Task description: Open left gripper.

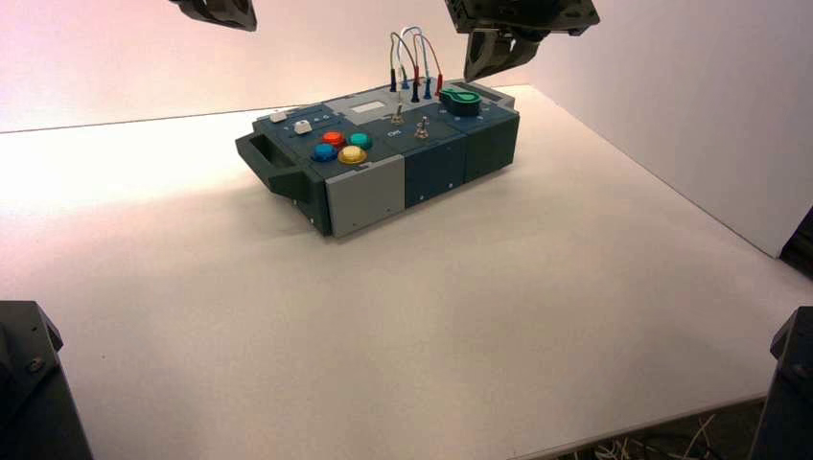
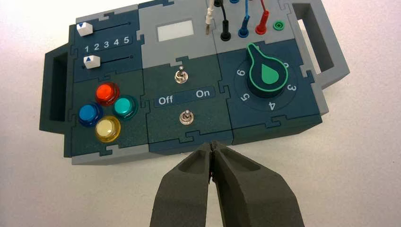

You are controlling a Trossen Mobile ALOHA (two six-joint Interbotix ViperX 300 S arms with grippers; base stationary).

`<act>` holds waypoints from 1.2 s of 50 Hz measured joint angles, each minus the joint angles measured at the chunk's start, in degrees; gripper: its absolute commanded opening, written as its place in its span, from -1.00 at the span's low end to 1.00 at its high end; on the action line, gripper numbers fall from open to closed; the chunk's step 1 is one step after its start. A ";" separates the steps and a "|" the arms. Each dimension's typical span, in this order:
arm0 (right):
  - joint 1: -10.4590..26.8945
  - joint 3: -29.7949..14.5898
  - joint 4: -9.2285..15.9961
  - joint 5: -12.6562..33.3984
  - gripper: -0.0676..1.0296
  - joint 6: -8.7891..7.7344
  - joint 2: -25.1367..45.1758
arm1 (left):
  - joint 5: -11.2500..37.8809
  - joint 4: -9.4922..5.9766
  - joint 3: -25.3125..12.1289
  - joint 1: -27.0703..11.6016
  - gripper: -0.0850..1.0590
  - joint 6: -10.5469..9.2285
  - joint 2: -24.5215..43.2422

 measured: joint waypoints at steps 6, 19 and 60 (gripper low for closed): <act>0.00 0.26 0.00 0.00 -0.92 0.00 -0.09 | 0.00 0.00 0.00 -0.09 -0.91 -0.09 -0.18; -0.09 0.70 0.00 0.00 -0.92 0.00 -0.09 | 0.00 0.00 0.18 -0.44 -0.91 0.00 -0.62; -0.09 0.70 0.00 0.18 -0.92 0.00 -0.09 | -0.26 0.00 0.53 -0.44 0.93 -0.09 0.35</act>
